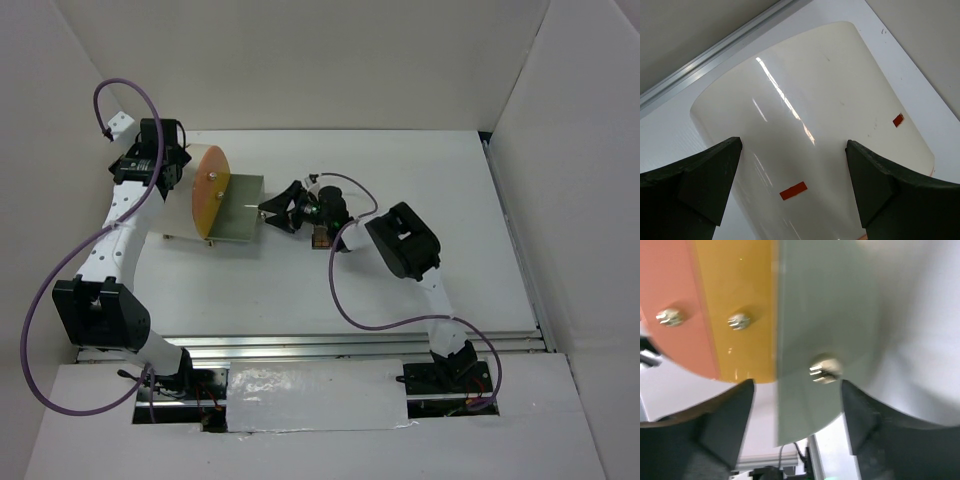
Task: Organize the makeup
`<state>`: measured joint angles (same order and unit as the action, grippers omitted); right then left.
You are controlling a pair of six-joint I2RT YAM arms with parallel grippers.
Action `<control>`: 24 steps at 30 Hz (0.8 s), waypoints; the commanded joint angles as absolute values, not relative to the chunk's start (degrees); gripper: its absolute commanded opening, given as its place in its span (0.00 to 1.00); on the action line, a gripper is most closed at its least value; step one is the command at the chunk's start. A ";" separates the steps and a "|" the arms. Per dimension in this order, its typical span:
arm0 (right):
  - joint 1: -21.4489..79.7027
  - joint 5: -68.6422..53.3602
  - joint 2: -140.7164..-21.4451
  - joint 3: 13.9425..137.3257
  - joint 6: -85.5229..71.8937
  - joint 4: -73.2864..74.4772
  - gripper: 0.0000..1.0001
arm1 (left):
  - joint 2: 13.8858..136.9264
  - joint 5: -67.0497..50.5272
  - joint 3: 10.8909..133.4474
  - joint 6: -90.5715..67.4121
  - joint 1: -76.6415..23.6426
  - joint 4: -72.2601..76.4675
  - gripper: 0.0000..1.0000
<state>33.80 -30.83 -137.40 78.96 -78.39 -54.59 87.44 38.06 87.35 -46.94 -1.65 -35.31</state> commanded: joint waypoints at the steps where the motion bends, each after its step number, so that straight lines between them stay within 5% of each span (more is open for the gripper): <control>1: 33.23 -31.38 -127.98 76.47 -74.10 -55.29 0.80 | 86.66 36.22 88.15 -46.50 -1.67 -35.68 0.99; 4: 32.52 -30.59 -121.75 71.12 -71.82 -54.23 1.00 | 86.40 34.72 89.56 -45.36 -1.67 -35.95 0.99; 10: 30.50 -28.22 -109.90 64.17 -64.53 -44.06 1.00 | 87.37 31.03 94.74 -42.46 -1.67 -38.32 0.99; 13: 30.58 -20.85 -102.61 64.24 -55.13 -19.88 1.00 | 85.52 27.01 95.80 -40.44 -1.67 -37.45 0.99; 17: 30.76 -8.55 -89.94 58.64 -49.22 -5.73 1.00 | 82.44 22.33 96.06 -37.27 -4.03 -35.86 0.99; 24: 30.50 12.54 -54.82 50.98 -43.16 17.99 1.00 | 86.56 25.93 100.02 -30.94 -26.70 -39.46 1.00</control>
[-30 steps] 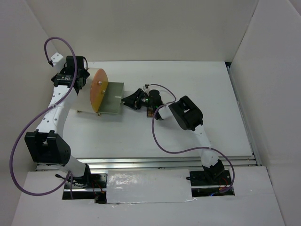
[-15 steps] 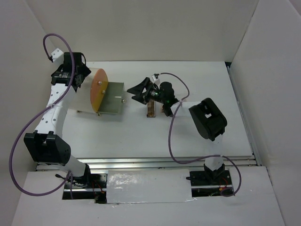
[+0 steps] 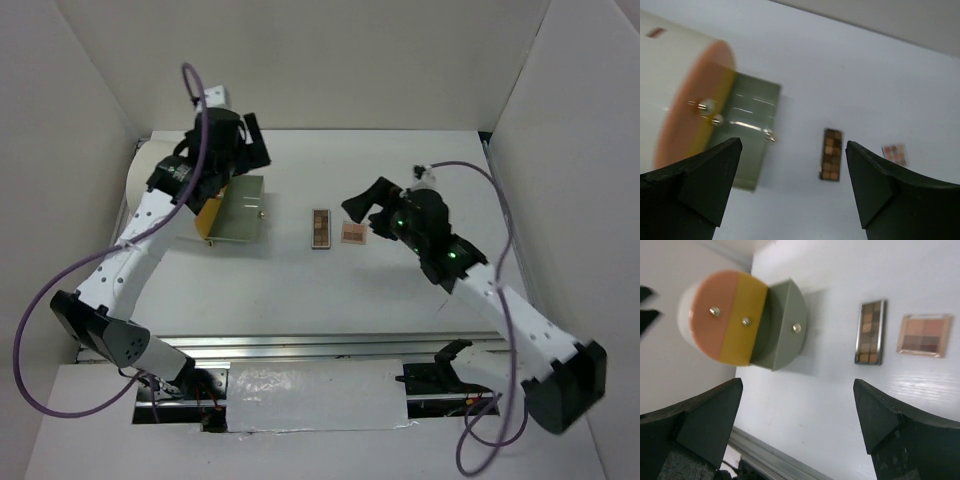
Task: Organize the makeup
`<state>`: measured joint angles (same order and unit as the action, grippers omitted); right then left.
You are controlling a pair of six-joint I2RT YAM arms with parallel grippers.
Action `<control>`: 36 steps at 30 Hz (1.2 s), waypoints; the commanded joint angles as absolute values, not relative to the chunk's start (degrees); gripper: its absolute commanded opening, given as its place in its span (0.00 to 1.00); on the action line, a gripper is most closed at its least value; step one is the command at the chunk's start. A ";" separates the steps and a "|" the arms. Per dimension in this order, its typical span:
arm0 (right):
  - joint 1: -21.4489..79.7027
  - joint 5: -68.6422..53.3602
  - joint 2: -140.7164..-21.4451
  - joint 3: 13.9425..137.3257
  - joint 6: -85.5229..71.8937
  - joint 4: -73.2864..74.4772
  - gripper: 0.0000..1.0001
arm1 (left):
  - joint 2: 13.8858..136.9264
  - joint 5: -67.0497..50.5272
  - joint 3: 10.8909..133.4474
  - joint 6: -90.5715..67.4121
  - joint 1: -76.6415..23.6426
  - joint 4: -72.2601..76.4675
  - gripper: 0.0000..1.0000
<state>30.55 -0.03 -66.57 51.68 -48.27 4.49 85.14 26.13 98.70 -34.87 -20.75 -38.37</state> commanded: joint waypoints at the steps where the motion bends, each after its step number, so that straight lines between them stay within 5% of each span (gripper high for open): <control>1: 30.50 13.53 -51.54 50.89 -42.63 22.11 1.00 | 87.36 24.62 99.32 -30.85 -27.76 -39.38 0.99; 6: 29.80 16.96 -35.44 53.26 -38.59 35.40 1.00 | 92.27 16.18 91.14 -29.62 -36.37 -32.08 0.99; 17: 29.53 8.18 -19.44 52.91 -33.22 45.44 1.00 | 118.64 13.00 102.91 -24.78 -40.25 -36.56 0.99; 36: 29.62 4.66 -20.39 51.15 -30.23 43.42 1.00 | 132.36 12.65 109.77 -31.99 -37.53 -36.21 0.99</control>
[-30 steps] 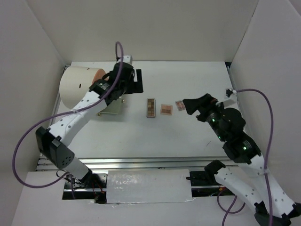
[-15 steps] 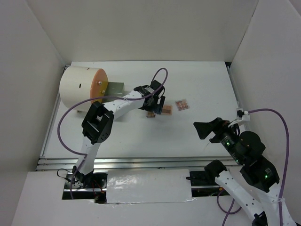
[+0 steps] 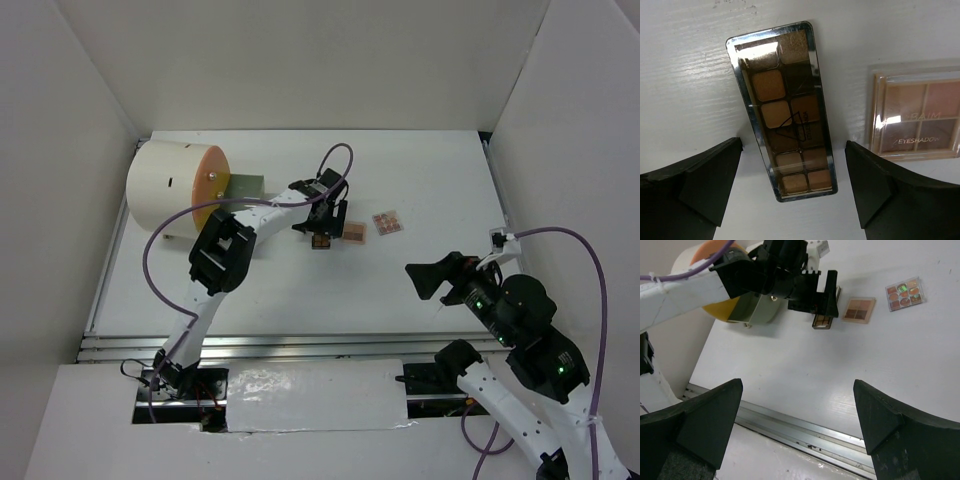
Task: Organize the makeup
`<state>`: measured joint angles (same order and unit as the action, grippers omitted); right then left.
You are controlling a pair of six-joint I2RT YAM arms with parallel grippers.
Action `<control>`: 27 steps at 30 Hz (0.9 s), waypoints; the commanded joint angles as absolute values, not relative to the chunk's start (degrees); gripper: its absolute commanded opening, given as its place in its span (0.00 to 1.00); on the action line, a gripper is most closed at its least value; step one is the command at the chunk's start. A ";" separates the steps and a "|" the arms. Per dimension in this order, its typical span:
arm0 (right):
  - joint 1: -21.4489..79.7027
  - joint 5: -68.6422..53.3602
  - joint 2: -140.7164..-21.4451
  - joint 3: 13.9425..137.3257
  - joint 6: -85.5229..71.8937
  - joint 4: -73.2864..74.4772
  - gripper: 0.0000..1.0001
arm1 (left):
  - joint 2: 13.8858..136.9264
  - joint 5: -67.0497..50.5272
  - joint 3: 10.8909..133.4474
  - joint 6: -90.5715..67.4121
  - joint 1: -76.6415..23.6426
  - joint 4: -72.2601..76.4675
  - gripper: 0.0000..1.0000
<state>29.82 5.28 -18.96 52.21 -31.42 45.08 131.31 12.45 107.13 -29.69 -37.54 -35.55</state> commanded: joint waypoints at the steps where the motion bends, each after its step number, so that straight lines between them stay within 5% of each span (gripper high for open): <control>1: 29.71 4.48 -20.65 50.80 -30.32 43.16 1.00 | 132.54 13.35 109.78 -32.34 -37.36 -36.47 0.97; 4: 29.71 4.30 -20.74 50.63 -30.41 42.45 1.00 | 132.71 13.19 109.07 -32.87 -36.74 -36.39 0.88; 7: 29.62 4.74 -20.57 50.80 -30.32 42.10 1.00 | 132.63 12.65 108.38 -33.04 -36.30 -37.00 0.52; 12: 29.71 4.83 -21.00 50.89 -30.23 41.66 1.00 | 128.77 12.30 108.10 -32.35 -36.30 -37.52 0.21; 27: 29.62 1.32 -21.53 50.01 -29.97 39.90 1.00 | 114.08 19.33 120.41 -11.26 -26.11 -53.43 0.25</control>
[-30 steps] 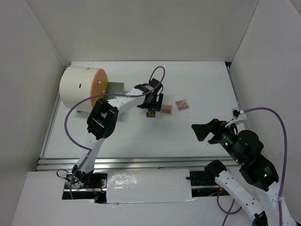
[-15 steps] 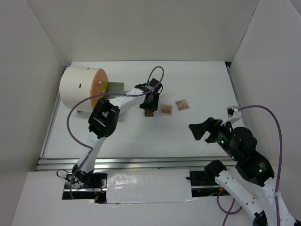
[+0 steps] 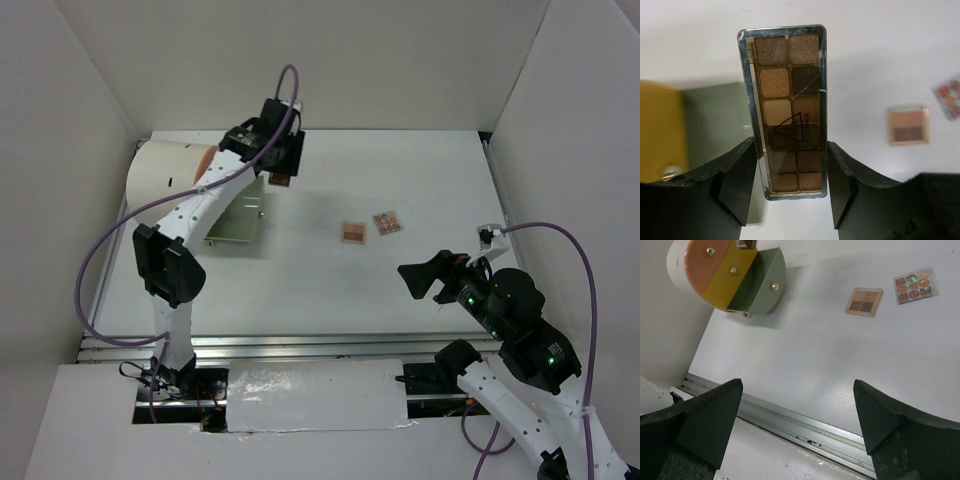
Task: Organize the makeup
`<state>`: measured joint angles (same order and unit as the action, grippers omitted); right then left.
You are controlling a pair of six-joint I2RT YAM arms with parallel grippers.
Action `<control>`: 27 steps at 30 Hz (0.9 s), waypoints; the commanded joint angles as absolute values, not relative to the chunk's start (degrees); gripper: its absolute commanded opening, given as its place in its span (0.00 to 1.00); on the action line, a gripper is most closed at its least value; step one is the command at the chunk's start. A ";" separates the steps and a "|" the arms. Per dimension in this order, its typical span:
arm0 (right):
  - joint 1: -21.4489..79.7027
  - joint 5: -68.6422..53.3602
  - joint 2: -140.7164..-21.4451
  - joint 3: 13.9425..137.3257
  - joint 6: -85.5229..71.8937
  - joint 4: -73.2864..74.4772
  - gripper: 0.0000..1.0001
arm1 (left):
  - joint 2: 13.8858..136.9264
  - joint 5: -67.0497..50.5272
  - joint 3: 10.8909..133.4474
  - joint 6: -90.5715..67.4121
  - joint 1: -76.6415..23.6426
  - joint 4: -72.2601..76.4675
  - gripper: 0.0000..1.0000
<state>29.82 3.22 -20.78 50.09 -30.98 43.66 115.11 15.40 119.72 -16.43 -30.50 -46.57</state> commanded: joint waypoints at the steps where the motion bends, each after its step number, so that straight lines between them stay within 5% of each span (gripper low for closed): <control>1: 29.71 1.14 -21.71 50.18 -29.71 39.99 1.00 | 114.08 20.21 120.06 -10.29 -24.89 -54.05 0.25; 17: 29.71 -2.46 -23.38 49.40 -30.50 37.88 1.00 | 113.55 26.98 111.18 -8.70 -20.57 -55.98 0.33; 20: 29.71 -2.81 -23.64 49.39 -30.67 37.71 1.00 | 113.12 26.63 110.57 -8.61 -20.30 -55.55 0.43; 27: 29.71 -2.64 -23.82 49.57 -30.50 37.97 1.00 | 114.08 25.77 114.95 -10.02 -20.13 -56.77 0.89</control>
